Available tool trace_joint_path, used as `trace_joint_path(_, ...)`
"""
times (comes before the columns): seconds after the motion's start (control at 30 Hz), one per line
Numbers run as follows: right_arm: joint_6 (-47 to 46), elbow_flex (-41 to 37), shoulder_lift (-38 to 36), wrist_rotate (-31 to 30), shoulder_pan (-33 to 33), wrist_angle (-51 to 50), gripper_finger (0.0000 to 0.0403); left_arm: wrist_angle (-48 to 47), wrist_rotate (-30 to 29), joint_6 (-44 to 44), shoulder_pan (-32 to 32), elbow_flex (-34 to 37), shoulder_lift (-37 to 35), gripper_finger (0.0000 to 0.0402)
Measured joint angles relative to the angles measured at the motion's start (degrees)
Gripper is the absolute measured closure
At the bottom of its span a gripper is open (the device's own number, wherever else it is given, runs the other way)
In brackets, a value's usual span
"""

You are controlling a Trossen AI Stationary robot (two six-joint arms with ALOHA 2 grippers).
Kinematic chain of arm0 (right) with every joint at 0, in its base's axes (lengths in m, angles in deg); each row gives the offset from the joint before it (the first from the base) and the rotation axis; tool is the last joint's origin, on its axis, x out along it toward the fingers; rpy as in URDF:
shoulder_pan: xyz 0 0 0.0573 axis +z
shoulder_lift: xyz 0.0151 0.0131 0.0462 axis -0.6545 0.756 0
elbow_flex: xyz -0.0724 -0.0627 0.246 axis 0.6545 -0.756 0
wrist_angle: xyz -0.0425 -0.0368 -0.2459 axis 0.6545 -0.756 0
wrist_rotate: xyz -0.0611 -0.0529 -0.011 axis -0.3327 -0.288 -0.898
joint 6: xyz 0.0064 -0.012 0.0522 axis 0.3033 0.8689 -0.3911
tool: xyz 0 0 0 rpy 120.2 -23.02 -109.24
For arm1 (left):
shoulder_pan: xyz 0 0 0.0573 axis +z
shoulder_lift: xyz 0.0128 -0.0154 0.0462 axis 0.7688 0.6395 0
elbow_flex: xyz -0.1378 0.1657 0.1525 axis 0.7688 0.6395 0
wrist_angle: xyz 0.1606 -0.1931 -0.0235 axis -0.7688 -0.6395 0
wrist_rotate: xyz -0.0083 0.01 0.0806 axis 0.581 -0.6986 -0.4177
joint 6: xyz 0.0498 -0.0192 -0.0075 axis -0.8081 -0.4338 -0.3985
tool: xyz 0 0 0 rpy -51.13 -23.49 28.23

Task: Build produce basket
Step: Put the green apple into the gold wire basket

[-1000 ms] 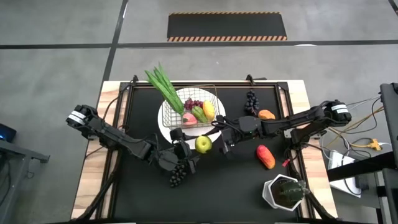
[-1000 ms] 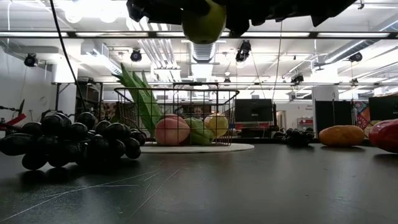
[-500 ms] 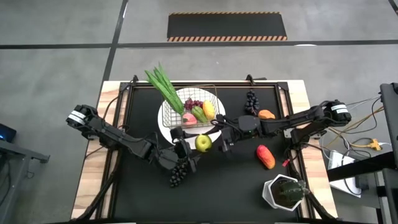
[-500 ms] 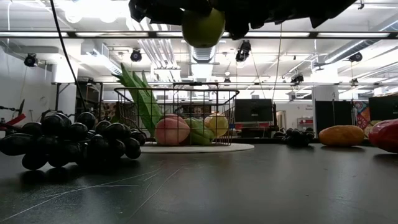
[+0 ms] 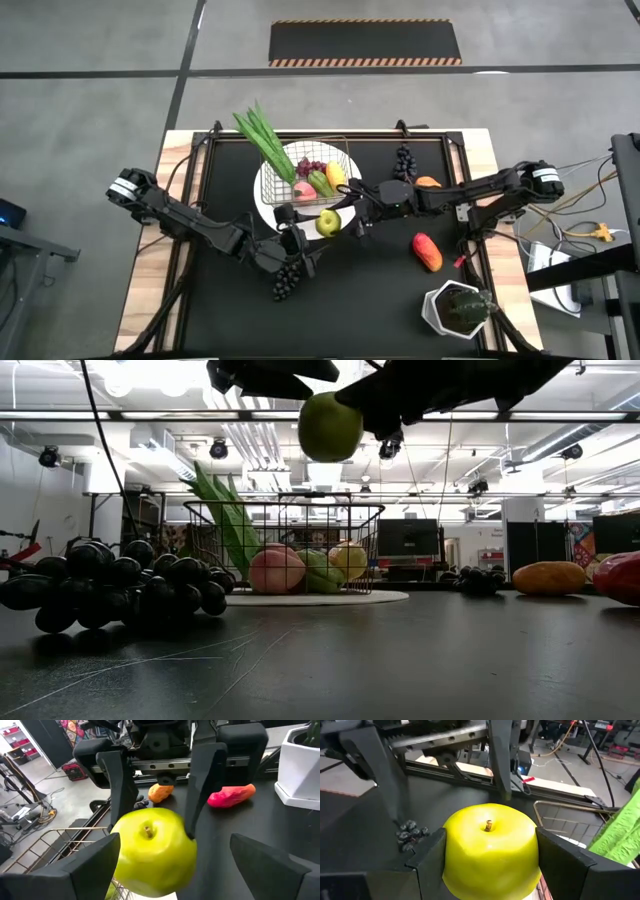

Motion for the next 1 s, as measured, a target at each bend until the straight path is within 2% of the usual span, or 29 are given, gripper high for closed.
trace_joint_path(0.2,-0.8,0.0,0.0,0.1,-1.1,-2.3,0.0148,-1.3,0.2,-0.2,0.1,0.0,-1.2,0.0012)
trace_joint_path(0.37,-1.3,0.0,-0.4,-0.1,-1.7,-5.6,0.0148,-10.1,0.4,-1.6,0.1,0.0,-4.2,0.0011)
trace_joint_path(0.57,-4.0,0.0,-1.4,-7.9,-2.7,-7.6,0.0147,-17.1,0.3,-2.5,0.0,0.4,-10.6,0.0015)
trace_joint_path(0.73,-7.2,1.0,-1.5,-11.5,-3.5,-7.4,0.0147,-13.8,2.5,-6.4,-0.5,5.6,-16.3,0.0015)
trace_joint_path(0.87,-11.0,2.9,-1.5,-16.9,-4.2,-7.2,0.0147,-3.8,4.4,-10.2,-0.7,13.1,-21.0,0.0015)
trace_joint_path(1.0,-12.6,5.4,0.6,-17.6,-4.8,-6.9,0.0147,5.7,4.3,-16.2,-0.7,19.5,-26.2,0.0015)
